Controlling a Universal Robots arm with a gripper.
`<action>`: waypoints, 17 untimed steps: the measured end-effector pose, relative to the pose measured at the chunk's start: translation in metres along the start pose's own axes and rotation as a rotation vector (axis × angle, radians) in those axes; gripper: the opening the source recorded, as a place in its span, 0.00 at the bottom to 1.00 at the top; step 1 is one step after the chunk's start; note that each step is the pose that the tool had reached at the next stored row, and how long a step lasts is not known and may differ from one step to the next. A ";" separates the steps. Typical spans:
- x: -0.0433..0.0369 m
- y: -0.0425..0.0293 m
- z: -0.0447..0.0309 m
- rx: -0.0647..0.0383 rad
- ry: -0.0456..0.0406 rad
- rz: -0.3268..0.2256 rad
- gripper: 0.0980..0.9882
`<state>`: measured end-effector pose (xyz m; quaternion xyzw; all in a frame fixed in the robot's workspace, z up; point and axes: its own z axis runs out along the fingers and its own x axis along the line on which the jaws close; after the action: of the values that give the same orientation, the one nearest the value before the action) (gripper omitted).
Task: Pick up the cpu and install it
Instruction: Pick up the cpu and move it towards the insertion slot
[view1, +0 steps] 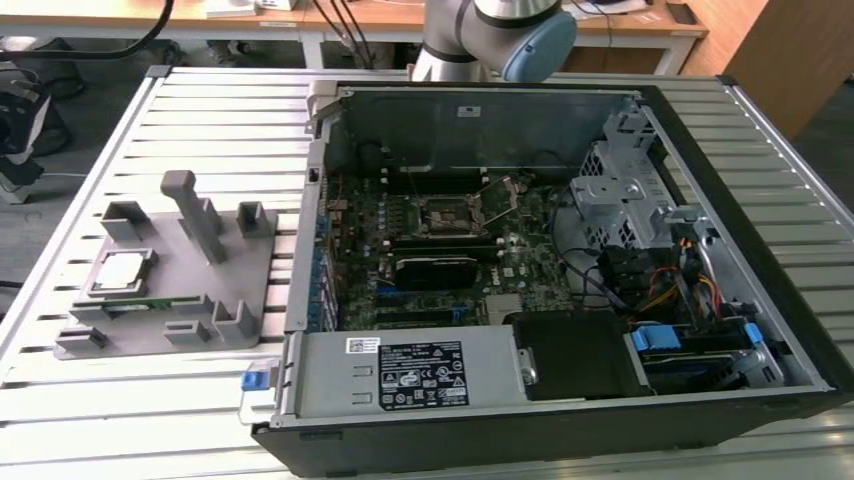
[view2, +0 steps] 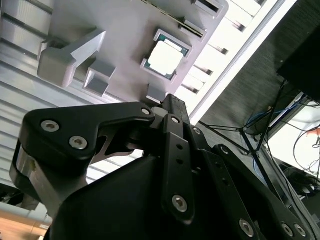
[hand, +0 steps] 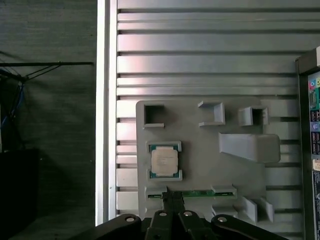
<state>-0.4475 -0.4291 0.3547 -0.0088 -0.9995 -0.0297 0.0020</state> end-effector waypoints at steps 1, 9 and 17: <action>0.0000 -0.0002 0.0013 0.000 0.0004 -0.003 0.01; -0.0050 -0.0011 0.0128 0.000 0.0105 -0.011 0.01; -0.0069 -0.0019 0.0260 0.001 0.0160 -0.063 0.01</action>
<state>-0.4407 -0.4296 0.3286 0.0230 -0.9993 -0.0295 0.0090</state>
